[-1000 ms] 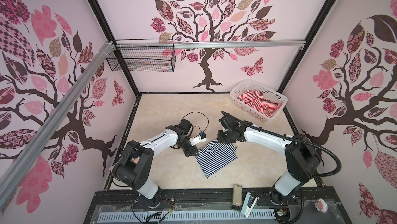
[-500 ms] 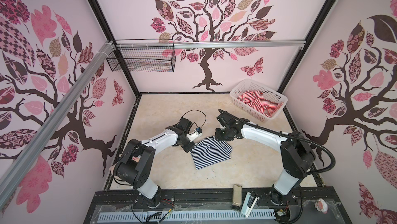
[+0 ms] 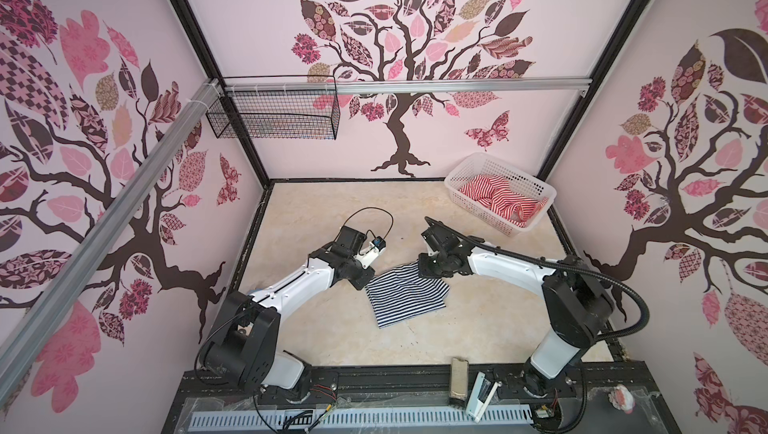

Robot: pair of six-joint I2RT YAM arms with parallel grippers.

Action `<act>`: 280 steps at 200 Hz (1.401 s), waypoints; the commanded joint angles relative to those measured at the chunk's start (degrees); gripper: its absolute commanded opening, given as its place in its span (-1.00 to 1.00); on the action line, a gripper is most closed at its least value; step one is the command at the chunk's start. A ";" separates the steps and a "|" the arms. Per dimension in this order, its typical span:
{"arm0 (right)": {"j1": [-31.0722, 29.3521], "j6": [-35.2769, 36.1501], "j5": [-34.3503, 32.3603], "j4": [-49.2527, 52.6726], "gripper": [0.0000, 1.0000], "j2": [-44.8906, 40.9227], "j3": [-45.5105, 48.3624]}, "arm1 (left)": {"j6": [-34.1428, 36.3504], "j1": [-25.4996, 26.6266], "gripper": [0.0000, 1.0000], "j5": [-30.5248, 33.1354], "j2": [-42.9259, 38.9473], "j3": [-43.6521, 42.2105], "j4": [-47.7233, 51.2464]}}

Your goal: Fold and stack the tank tops

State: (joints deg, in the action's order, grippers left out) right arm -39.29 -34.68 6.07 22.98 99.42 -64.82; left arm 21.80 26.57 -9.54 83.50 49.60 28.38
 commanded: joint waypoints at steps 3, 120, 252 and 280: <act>0.23 -0.14 1.35 -1.26 -1.00 4.25 -3.64 | 2.07 0.50 -0.34 -4.62 2.69 0.15 0.80; 4.39 -0.83 -2.46 1.19 -0.98 16.79 -7.02 | 1.48 0.50 -0.89 16.27 15.84 2.57 -2.81; -1.85 -5.15 0.56 -3.34 -0.56 -11.41 9.01 | -0.69 2.96 -0.05 5.53 -4.10 4.31 7.69; -3.80 -7.47 0.92 -5.40 -0.67 -13.33 14.19 | 1.64 7.39 -0.11 2.37 -4.49 2.36 11.30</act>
State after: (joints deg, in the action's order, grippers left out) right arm -41.80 -39.22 7.49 17.43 86.96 -54.63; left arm 21.45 30.72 -1.32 78.59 53.98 33.91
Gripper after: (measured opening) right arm 0.183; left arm 0.459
